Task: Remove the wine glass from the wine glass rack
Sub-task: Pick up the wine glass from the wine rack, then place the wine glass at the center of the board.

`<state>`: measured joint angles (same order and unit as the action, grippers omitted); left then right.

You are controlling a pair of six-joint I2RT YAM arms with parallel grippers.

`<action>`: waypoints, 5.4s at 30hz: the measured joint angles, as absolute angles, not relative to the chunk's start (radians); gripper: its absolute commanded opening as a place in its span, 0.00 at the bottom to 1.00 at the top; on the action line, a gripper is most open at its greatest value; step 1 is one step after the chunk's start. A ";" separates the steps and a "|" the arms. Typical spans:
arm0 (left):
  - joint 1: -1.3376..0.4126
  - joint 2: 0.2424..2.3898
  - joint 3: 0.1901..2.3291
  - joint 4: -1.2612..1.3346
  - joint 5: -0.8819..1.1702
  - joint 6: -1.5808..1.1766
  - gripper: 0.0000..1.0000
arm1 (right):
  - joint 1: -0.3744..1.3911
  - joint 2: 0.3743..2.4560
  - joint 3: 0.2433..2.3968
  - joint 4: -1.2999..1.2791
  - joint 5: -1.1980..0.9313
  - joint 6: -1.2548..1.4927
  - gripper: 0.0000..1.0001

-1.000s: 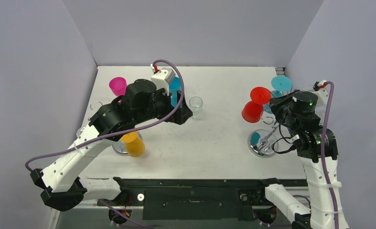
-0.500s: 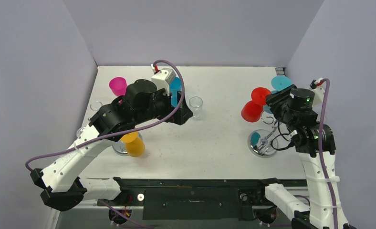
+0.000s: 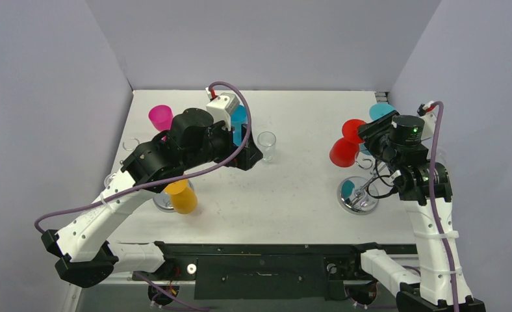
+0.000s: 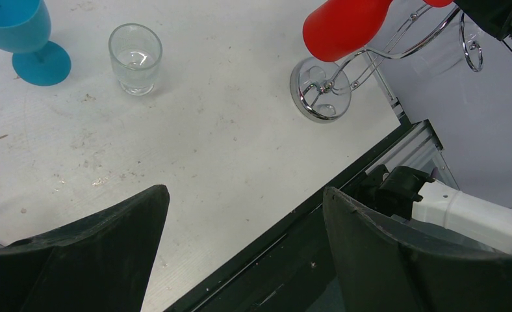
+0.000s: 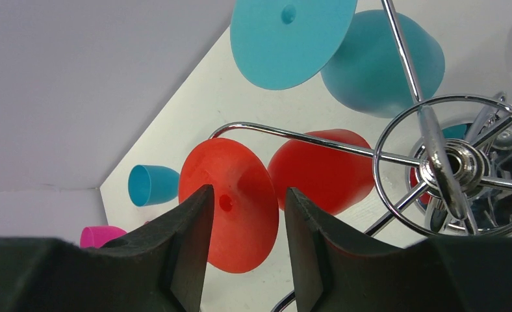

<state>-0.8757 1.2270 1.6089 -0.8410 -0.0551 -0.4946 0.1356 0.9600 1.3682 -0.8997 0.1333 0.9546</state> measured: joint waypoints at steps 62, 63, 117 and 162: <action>-0.876 1.227 1.609 -0.841 -0.057 -0.495 0.86 | 0.078 0.838 1.132 -0.542 0.073 1.208 0.00; -0.876 1.227 1.609 -0.841 -0.058 -0.495 0.86 | 0.078 0.843 1.128 -0.535 0.073 1.213 0.00; -0.876 1.235 1.602 -0.771 -0.052 -0.538 0.86 | 0.077 0.722 1.124 -0.599 -0.105 1.248 0.00; -0.591 1.406 1.431 0.437 0.428 -1.124 0.71 | 0.205 1.223 1.261 0.503 -0.487 2.090 0.00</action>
<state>-0.5911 1.4063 1.4315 0.4370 0.4278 -1.1236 0.2047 1.2232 1.2606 0.5026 -0.4870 2.0899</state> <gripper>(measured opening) 0.785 0.008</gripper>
